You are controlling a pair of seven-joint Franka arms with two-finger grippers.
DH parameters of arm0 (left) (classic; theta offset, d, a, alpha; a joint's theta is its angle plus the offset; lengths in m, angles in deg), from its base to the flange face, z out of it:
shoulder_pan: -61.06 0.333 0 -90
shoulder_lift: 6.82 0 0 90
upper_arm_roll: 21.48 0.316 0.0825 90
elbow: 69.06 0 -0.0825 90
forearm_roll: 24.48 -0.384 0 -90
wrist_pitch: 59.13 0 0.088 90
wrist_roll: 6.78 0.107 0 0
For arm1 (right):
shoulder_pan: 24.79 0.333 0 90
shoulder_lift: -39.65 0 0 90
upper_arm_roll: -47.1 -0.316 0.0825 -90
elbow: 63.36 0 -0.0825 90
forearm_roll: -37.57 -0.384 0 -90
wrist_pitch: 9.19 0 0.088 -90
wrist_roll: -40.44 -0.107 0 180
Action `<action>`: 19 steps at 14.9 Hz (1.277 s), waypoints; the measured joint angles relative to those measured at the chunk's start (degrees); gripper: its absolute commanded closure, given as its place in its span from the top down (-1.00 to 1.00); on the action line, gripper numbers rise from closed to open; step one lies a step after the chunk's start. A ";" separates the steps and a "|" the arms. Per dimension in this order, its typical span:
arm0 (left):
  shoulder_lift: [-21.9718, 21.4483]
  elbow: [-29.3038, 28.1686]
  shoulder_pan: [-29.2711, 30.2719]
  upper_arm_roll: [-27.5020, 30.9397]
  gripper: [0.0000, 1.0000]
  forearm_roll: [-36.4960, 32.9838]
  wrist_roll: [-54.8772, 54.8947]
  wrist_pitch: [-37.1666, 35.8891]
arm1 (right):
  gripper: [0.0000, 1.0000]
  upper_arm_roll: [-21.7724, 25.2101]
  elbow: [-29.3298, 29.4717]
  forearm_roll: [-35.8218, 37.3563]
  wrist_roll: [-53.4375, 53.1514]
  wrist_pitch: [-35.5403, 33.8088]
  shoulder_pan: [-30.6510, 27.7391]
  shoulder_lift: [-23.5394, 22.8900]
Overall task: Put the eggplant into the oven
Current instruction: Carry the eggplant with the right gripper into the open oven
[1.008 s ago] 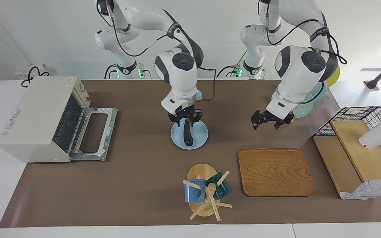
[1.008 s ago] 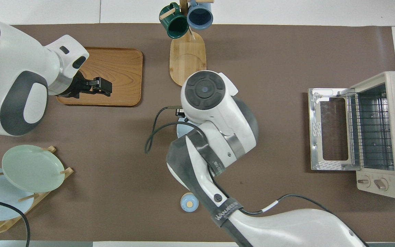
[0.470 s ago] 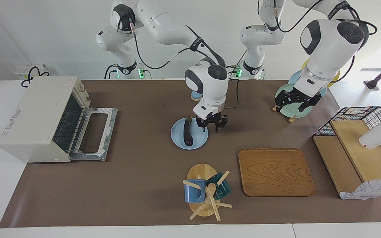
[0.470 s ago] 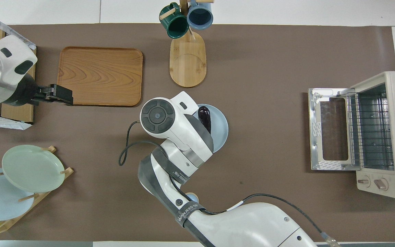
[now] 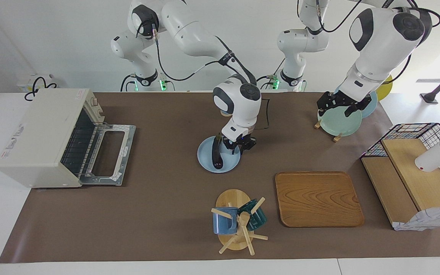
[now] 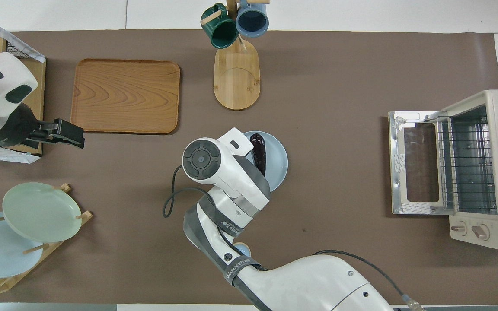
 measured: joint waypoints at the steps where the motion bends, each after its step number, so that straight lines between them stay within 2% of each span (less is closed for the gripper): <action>1: -0.31 0.36 -0.21 0.10 1.00 0.00 0.00 -0.95 | -1.00 0.00 -0.21 0.26 0.00 0.09 0.07 0.27; 5: -1.59 0.65 -0.79 0.20 1.00 -0.02 0.00 -4.27 | -1.00 0.08 -0.72 2.04 0.05 -0.95 0.17 1.57; 9: -1.73 0.64 -1.42 0.26 1.00 -0.03 0.00 -4.66 | -1.00 0.59 3.58 8.79 5.23 -11.53 -1.52 2.17; 13: -1.73 0.97 -1.42 0.31 1.00 -0.03 0.00 -3.34 | -1.00 1.49 5.00 9.19 13.76 -19.86 -8.54 5.86; 15: -1.74 1.54 -1.42 0.33 1.00 -0.03 0.00 -2.58 | -1.00 1.57 2.68 9.21 19.43 -22.02 -13.90 9.32; 19: -1.74 1.63 -1.42 0.35 1.00 -0.03 -0.01 -1.77 | -1.00 1.69 -8.07 9.23 31.10 -22.20 -23.91 19.01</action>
